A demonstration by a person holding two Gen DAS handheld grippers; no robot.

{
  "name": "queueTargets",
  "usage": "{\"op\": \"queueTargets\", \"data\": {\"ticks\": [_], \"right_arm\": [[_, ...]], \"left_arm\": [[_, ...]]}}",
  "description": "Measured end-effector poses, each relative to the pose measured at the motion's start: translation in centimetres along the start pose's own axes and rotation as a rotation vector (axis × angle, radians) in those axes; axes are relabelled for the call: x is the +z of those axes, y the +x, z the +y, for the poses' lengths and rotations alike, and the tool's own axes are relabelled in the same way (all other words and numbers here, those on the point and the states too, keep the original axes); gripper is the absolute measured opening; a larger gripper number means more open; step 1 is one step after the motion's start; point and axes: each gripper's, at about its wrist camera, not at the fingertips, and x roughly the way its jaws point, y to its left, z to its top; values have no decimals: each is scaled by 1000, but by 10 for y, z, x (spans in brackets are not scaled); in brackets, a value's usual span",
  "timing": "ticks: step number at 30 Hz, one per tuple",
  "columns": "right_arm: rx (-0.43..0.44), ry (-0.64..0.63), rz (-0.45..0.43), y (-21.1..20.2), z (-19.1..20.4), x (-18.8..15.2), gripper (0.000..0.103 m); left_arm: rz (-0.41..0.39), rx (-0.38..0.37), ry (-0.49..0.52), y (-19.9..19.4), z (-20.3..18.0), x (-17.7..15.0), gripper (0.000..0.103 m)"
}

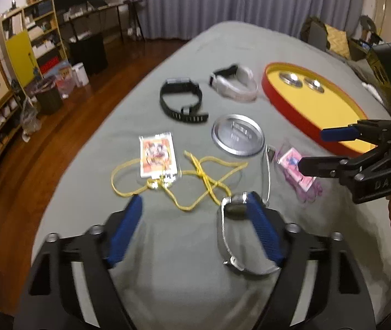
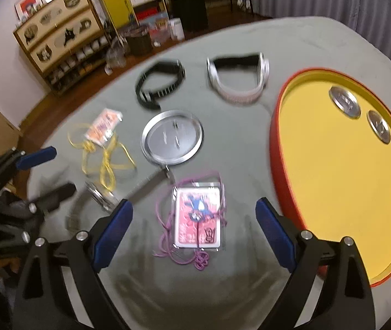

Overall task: Organize jewelry
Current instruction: 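Lower the watch and pink card badge onto the bedspread and open both tools, then move both open tools back over the two silver button badges on the tray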

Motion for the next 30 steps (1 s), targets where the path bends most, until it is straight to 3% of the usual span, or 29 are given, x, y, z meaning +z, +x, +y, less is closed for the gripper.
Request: {"op": "queueTargets", "data": {"ticks": [4,8,15,18,22,25,30], "right_arm": [[35,17,-71,-27,-1,10,91],[57,35,-179,-60,-4,18,95],[57,86,-239,-89,-22,38,95],[14,88,-243,-101,-31,45,95],[-65,35,-341,-136,-40,61,95],[-229,14,-436,-165,-49,75,95],[-326,83,-363,-161,-92,94,95]], "left_arm": [[-75,-6,-28,-16,-1,11,97],[-139,-26,-39,-31,-3,22,98],[-195,-95,-80,-44,-4,47,98],[-211,-106,-70,-47,-11,63,98],[-308,-98,-10,-65,-29,87,98],[-309,-84,35,-65,-50,112,98],[-282,-80,83,-51,-92,142,98]]}}
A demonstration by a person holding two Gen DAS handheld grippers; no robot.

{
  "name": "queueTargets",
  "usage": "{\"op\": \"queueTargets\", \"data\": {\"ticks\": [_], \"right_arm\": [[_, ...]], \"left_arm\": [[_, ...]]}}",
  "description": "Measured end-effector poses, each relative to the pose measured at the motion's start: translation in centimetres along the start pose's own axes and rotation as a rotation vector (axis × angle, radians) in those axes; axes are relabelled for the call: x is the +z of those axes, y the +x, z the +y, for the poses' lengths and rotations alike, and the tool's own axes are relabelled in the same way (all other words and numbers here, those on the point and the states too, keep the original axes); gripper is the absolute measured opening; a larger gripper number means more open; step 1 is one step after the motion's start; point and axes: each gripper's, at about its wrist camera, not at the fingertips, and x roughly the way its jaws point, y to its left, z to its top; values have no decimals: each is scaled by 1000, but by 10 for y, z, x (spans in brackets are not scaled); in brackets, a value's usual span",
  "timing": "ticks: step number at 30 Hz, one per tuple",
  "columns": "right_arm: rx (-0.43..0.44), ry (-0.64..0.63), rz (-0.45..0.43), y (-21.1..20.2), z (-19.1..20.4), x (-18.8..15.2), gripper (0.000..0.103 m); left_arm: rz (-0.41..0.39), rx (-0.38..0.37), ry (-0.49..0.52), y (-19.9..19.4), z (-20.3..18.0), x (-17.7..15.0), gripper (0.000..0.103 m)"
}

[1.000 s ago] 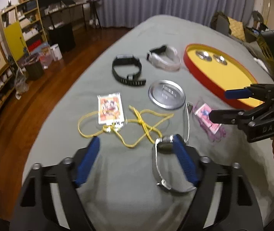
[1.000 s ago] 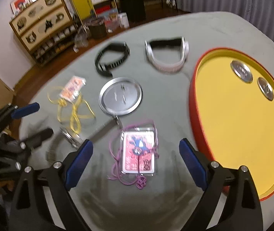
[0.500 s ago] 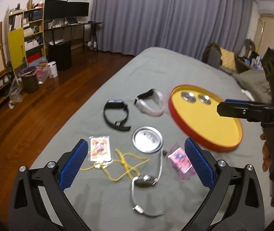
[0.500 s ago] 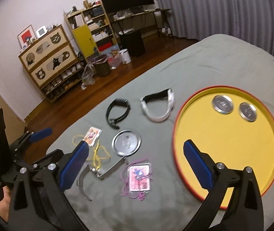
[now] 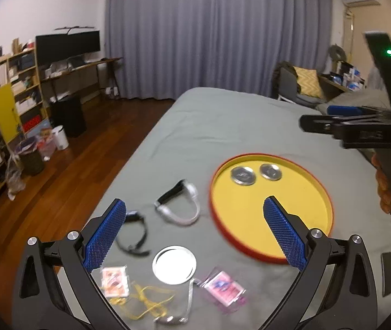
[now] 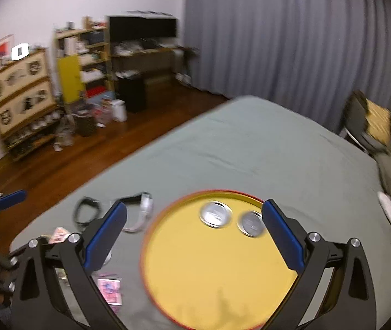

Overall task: Organize jewelry
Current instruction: 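Move both open tools back over the two silver button badges on the tray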

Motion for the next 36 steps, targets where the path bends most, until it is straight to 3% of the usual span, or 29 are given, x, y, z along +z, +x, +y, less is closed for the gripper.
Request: {"op": "queueTargets", "data": {"ticks": [3,7,13,16,20,23,31,36], "right_arm": [[-38,60,-20,5,-26,-2,95],[-113,89,-41,14,-50,-11,95],[-120,108,119,55,-83,-10,95],[-93,146,184,76,-98,-9,95],[-96,215,237,98,-111,-13,95],[-81,270,327,127,-121,-16,95],[-55,442,516,194,-142,-29,95],[-65,522,590,219,-146,-33,95]], "left_arm": [[-44,36,35,10,-25,6,98],[75,-57,43,52,-54,20,98],[214,-135,105,113,-89,29,98],[309,-171,77,149,-91,29,98],[368,-186,33,185,-87,28,98],[454,-186,43,220,-87,29,98],[539,-188,157,274,-96,19,98],[594,-199,218,302,-112,13,98]]}}
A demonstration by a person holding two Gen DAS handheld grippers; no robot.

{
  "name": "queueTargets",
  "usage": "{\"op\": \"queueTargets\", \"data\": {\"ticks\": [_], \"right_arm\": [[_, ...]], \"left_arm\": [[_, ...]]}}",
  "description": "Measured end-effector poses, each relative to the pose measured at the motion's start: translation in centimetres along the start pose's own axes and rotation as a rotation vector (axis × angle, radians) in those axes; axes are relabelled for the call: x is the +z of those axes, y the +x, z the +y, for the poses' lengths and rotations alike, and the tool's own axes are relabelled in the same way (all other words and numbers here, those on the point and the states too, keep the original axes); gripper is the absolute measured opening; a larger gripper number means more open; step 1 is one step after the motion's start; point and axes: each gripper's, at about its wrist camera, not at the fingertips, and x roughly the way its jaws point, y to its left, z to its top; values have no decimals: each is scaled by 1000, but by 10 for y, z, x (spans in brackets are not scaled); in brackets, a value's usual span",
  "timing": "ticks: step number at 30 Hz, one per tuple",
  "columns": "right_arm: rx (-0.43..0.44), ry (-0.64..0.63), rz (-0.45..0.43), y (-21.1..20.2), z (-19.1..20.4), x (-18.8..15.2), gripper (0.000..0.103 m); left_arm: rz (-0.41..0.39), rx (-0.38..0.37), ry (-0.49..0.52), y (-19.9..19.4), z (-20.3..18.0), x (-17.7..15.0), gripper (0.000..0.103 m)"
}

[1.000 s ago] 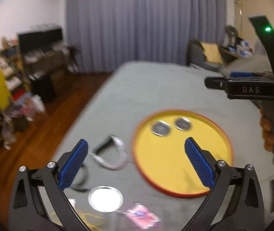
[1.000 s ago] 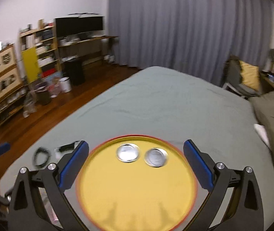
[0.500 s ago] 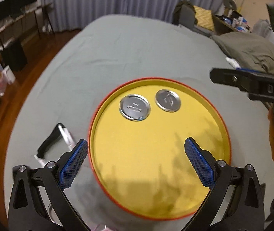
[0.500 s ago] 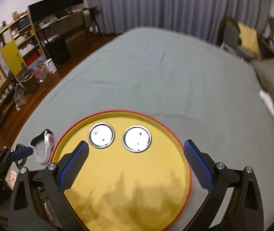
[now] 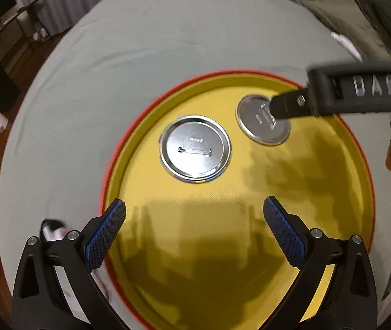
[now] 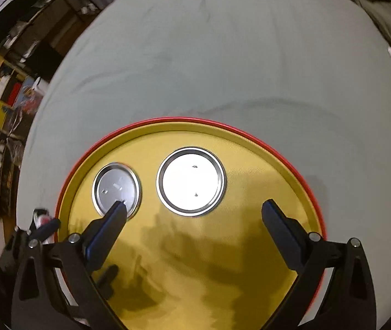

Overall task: Organize jewelry
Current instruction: 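Move both open tools back over the two silver button badges on the tray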

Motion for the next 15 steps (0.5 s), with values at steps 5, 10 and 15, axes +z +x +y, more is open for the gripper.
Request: {"op": "queueTargets", "data": {"ticks": [5,10,15], "right_arm": [[-36,-36,48,12,9,6,94],[-58,-37,92,25,7,7,95],[-67,-32,106,30,5,11,94]], "left_arm": [[26,26,74,19,-8,5,98],[34,25,121,29,-11,7,98],[15,19,150,32,-8,7,98]]}}
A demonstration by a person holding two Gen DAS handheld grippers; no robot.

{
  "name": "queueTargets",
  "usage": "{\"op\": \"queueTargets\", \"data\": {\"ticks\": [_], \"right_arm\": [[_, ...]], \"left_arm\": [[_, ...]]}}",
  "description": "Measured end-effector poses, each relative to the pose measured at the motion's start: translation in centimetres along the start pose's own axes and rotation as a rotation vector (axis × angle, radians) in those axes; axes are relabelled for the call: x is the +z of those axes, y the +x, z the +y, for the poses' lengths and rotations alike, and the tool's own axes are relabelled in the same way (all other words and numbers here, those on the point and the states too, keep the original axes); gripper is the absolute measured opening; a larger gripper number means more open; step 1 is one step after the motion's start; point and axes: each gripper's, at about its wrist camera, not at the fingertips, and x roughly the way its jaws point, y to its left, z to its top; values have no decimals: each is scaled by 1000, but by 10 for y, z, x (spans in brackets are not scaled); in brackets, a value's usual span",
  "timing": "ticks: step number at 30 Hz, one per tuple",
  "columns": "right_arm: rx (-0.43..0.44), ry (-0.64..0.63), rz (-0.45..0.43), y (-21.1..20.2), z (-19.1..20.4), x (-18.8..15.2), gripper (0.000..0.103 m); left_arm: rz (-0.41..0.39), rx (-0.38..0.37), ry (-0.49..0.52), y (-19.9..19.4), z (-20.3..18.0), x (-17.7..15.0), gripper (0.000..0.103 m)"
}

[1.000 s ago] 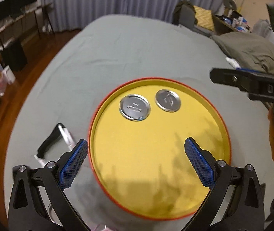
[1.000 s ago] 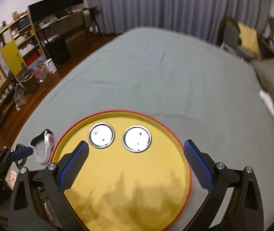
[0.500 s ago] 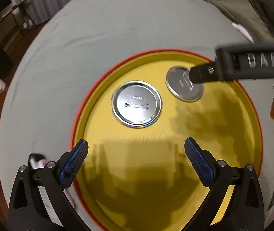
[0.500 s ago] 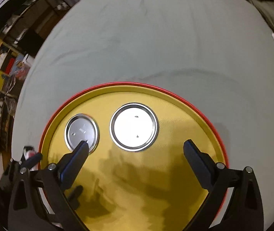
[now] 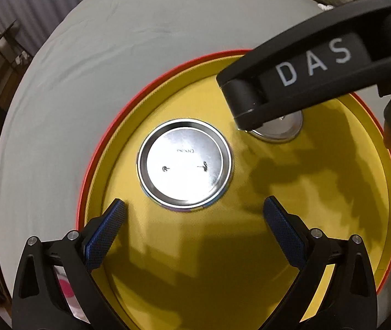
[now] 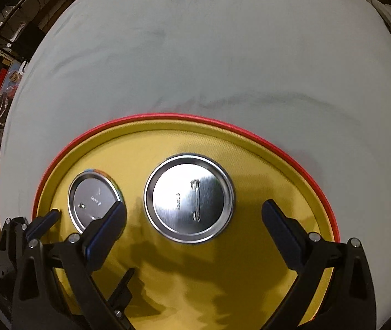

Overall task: Organize jewelry
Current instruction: 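Move both open tools back over the two silver button badges on the tray, then close the left tool on one silver badge while the right tool closes on the other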

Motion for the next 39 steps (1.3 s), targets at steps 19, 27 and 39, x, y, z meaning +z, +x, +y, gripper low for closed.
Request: {"op": "queueTargets", "data": {"ticks": [19,27,39], "right_arm": [[-93,23,29,5,-4,5,70],[-95,6,21,6,0,-1,70],[-102,-7,70,15,24,2,73]], "left_arm": [[8,-16,42,10,6,28,91],[3,-8,30,10,18,42,68],[1,-15,21,11,17,42,68]]}}
